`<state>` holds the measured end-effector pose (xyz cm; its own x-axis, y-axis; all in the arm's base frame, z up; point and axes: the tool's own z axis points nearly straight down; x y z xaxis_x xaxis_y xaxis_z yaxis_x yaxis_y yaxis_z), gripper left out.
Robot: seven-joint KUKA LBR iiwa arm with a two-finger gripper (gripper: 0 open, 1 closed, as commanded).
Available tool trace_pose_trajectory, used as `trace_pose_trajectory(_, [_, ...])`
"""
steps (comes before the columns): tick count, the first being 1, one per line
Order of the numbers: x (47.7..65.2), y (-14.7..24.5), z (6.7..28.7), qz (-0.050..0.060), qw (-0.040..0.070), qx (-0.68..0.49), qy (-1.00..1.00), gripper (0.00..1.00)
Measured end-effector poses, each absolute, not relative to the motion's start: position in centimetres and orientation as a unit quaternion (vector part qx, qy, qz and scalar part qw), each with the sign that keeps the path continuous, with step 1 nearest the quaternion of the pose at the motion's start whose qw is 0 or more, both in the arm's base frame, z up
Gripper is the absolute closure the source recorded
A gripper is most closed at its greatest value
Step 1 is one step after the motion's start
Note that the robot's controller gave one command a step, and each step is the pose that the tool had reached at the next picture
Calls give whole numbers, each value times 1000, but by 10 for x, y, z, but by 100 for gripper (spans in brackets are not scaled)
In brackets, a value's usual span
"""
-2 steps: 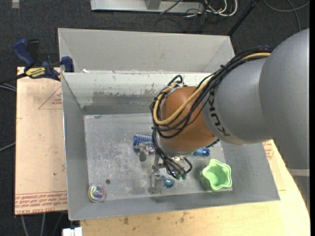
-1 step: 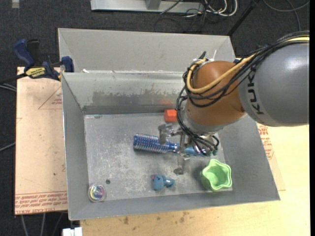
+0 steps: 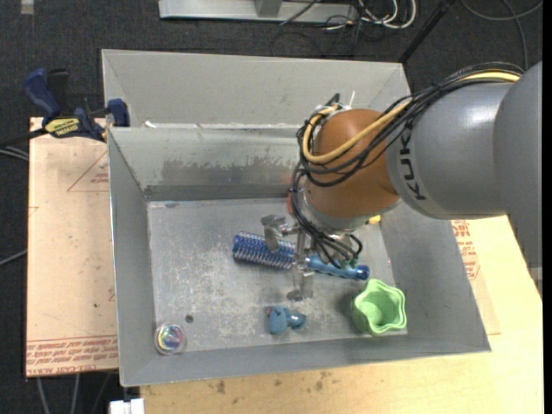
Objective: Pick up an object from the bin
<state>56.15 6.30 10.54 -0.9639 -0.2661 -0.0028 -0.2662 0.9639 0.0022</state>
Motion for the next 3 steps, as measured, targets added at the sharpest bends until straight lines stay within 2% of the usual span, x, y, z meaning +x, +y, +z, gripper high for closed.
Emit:
trace_pose_trajectory(1, [600,56,71,1,2,-10,1000,0])
trace_pose_trajectory(2, [641,56,70,1,3,36,999,0])
trace_pose_trajectory(3, [639,56,70,1,1,37,999,100])
